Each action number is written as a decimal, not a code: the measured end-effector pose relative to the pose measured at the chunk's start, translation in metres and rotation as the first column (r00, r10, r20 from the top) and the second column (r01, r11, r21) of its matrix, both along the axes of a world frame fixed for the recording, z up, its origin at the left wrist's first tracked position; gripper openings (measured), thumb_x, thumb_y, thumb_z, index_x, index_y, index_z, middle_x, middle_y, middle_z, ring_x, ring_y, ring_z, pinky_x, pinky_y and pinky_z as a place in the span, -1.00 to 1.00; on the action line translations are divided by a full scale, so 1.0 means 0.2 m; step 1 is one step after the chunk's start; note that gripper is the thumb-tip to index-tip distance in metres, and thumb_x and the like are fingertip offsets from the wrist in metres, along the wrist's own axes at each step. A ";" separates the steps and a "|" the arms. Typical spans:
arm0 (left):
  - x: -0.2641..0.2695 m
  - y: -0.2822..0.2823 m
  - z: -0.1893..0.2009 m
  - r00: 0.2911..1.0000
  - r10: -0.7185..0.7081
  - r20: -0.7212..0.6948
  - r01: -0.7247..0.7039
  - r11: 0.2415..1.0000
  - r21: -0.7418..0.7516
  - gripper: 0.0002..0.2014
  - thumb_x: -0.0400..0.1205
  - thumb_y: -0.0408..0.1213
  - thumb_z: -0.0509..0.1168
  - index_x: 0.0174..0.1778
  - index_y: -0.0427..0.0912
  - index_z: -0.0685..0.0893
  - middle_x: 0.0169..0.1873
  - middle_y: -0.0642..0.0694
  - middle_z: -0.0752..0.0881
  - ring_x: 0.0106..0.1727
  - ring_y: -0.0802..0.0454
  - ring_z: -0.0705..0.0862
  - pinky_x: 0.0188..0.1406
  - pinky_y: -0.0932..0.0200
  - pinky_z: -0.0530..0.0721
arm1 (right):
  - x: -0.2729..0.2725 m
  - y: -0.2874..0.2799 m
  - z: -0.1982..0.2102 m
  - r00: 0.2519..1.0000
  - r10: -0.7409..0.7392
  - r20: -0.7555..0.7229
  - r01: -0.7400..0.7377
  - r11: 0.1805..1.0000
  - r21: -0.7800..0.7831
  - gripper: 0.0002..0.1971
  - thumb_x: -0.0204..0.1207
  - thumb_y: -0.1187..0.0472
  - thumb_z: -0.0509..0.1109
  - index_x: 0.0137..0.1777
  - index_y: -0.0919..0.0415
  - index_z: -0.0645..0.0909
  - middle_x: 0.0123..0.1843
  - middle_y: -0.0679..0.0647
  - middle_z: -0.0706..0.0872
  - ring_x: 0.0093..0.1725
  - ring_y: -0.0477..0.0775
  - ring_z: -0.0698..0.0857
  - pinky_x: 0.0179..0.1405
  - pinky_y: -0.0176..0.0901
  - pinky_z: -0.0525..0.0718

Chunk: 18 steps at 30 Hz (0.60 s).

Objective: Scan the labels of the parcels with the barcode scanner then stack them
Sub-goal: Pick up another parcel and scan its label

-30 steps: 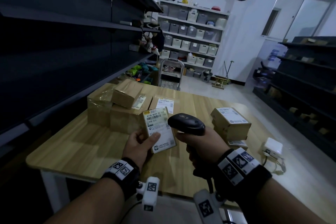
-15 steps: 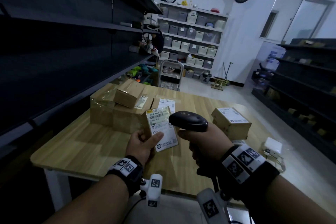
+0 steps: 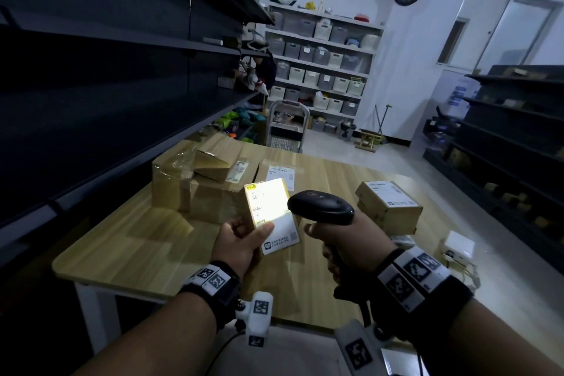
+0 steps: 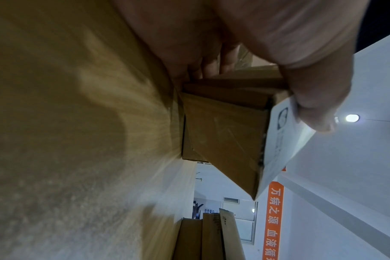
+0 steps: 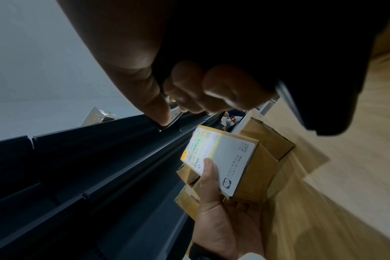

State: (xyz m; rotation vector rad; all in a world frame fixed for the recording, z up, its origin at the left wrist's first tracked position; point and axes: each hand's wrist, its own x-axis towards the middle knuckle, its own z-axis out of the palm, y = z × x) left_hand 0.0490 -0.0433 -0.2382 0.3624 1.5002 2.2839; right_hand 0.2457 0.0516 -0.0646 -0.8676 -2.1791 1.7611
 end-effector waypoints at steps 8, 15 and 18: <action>-0.01 0.01 -0.01 0.997 0.049 0.055 -0.046 0.997 -0.060 0.09 0.02 0.21 0.93 0.45 -0.08 0.69 0.23 -0.15 0.91 0.21 -0.26 0.92 0.30 -0.43 0.85 | -0.01 0.02 -0.05 0.997 -0.014 -0.072 0.006 0.994 -0.105 -0.94 0.65 0.23 0.53 0.00 0.20 0.71 -0.54 0.08 0.41 -0.60 0.06 0.34 -0.47 -0.12 0.34; 0.03 -0.01 0.03 0.998 0.030 0.059 -0.027 0.999 -0.042 0.18 -0.11 0.24 0.92 0.44 -0.11 0.69 0.23 -0.20 0.91 0.17 -0.27 0.93 0.23 -0.44 0.88 | 0.02 0.17 -0.16 0.963 -0.099 -0.249 -0.001 0.928 -0.373 -0.73 0.51 0.17 0.64 0.01 0.27 0.63 -0.43 0.20 0.40 -0.52 0.14 0.41 -0.45 -0.06 0.46; 0.04 -0.02 0.04 0.999 0.023 0.035 -0.021 0.999 -0.046 0.13 -0.09 0.27 0.90 0.39 -0.11 0.70 0.18 -0.20 0.93 0.15 -0.28 0.94 0.24 -0.48 0.87 | 0.04 0.27 -0.27 0.939 -0.180 -0.294 0.014 0.872 -0.489 -0.67 0.51 0.06 0.61 0.08 0.29 0.66 -0.42 0.18 0.42 -0.52 0.17 0.47 -0.48 -0.05 0.54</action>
